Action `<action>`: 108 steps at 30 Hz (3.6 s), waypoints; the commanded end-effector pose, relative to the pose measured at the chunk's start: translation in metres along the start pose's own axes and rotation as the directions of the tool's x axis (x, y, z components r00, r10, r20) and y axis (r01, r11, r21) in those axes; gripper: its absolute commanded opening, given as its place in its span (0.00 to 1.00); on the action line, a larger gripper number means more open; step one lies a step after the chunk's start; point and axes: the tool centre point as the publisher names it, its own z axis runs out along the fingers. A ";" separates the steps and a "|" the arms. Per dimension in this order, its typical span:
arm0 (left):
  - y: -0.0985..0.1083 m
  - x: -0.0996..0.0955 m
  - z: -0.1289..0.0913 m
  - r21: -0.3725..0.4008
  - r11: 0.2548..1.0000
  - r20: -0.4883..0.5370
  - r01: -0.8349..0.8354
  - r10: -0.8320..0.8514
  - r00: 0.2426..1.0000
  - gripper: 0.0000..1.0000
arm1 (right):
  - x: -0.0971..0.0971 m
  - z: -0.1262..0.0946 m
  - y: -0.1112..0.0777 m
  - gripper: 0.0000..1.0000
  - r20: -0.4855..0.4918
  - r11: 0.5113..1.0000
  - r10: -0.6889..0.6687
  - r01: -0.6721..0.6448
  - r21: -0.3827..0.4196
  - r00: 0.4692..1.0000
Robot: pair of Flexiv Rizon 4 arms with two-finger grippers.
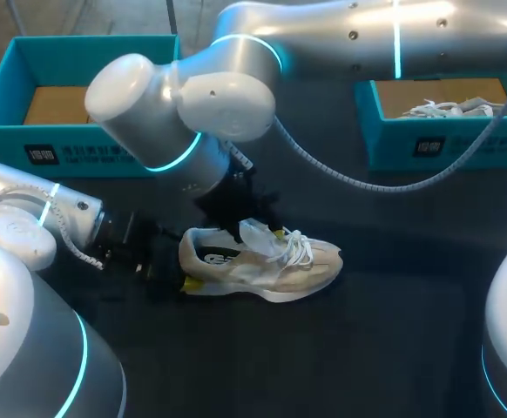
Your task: Take the shoe out of the shoebox, open the shoe tongue, remove and reinsert the insole, then place the shoe into the shoebox
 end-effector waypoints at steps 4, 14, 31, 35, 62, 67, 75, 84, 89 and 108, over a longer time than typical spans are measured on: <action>0.001 -0.001 0.001 -0.001 1.000 0.000 0.000 0.000 1.000 0.00 | -0.009 -0.008 -0.011 0.35 -0.002 0.995 0.100 -0.100 -0.021 0.995; 0.001 -0.001 0.001 -0.001 1.000 0.000 0.000 0.000 1.000 0.00 | -0.024 -0.007 -0.016 0.22 -0.025 0.989 0.147 -0.147 0.000 0.989; 0.001 -0.001 0.001 -0.001 1.000 0.000 0.000 0.000 1.000 0.00 | -0.051 0.002 -0.014 0.04 -0.045 0.973 0.230 -0.229 0.043 0.972; 0.001 -0.001 0.001 -0.001 1.000 0.000 0.000 0.000 1.000 0.00 | -0.058 0.008 -0.016 0.02 -0.054 0.968 0.246 -0.242 0.062 0.968; 0.001 -0.001 0.001 -0.001 1.000 0.000 0.000 0.000 1.000 0.00 | -0.071 0.060 -0.038 0.22 -0.073 0.927 0.339 -0.320 0.198 0.938; 0.001 -0.001 0.001 -0.001 1.000 0.000 0.000 0.000 1.000 0.00 | -0.074 0.069 -0.041 0.31 -0.070 0.918 0.353 -0.331 0.221 0.933; 0.001 -0.001 0.001 -0.001 1.000 0.000 0.000 0.000 1.000 0.00 | -0.079 0.075 -0.039 0.46 -0.069 0.907 0.371 -0.345 0.240 0.926; 0.001 -0.001 0.001 -0.001 1.000 0.000 0.000 0.000 1.000 0.00 | -0.083 0.065 -0.028 0.76 -0.074 0.913 0.370 -0.347 0.214 0.926; 0.001 -0.001 0.001 -0.001 1.000 0.000 0.000 0.000 1.000 0.00 | -0.088 0.055 -0.020 0.84 -0.080 0.921 0.360 -0.341 0.187 0.929; 0.001 -0.001 0.001 -0.001 1.000 0.000 0.000 0.000 1.000 0.00 | -0.103 -0.017 0.014 0.92 -0.095 0.974 0.198 -0.206 -0.093 0.976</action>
